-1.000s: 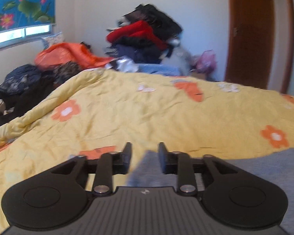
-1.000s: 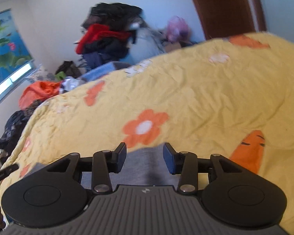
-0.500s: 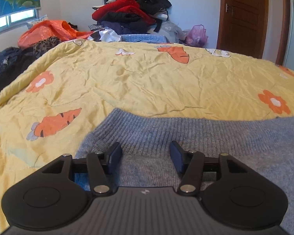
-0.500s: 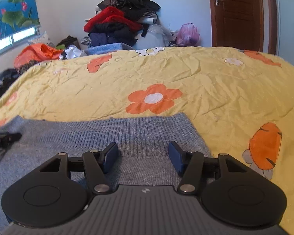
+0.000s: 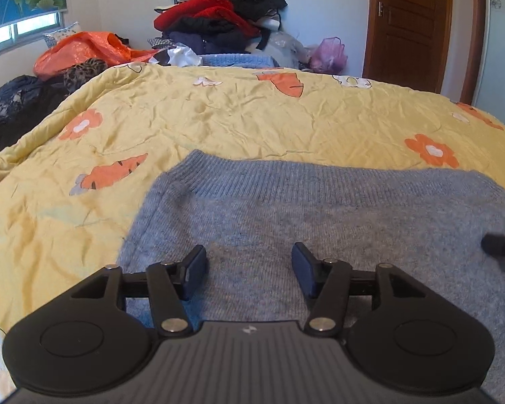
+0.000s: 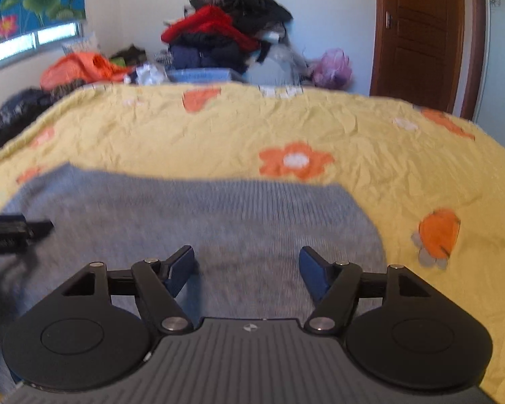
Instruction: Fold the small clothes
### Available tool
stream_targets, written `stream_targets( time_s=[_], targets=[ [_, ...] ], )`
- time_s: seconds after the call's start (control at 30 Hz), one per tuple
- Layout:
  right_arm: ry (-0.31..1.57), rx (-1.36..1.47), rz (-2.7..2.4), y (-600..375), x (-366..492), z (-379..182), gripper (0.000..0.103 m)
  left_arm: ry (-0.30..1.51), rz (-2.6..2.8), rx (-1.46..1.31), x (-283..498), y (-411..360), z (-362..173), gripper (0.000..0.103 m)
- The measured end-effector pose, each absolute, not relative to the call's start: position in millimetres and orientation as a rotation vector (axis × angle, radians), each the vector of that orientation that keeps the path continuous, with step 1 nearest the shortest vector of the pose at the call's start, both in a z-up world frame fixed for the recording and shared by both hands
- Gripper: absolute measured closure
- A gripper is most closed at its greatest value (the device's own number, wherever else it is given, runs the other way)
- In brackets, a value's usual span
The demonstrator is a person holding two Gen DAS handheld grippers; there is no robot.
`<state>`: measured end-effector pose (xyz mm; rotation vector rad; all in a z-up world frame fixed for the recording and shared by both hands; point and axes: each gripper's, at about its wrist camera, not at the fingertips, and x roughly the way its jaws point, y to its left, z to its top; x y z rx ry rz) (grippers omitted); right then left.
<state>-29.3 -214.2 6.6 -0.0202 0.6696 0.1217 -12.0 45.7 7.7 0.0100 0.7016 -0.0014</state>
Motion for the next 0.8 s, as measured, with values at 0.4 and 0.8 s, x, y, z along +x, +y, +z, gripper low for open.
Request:
stream_targets(
  time_s=[0.4, 0.8],
  targets=[
    [0.633, -0.067, 0.160, -212, -38, -11, 0.013, 0.694, 0.000, -0.050, -18, 63, 13, 0.038],
    [0.624, -0.033, 0.177, -218, -41, -10, 0.009, 0.611, 0.147, -0.547, -172, 164, 27, 0.027]
  ],
)
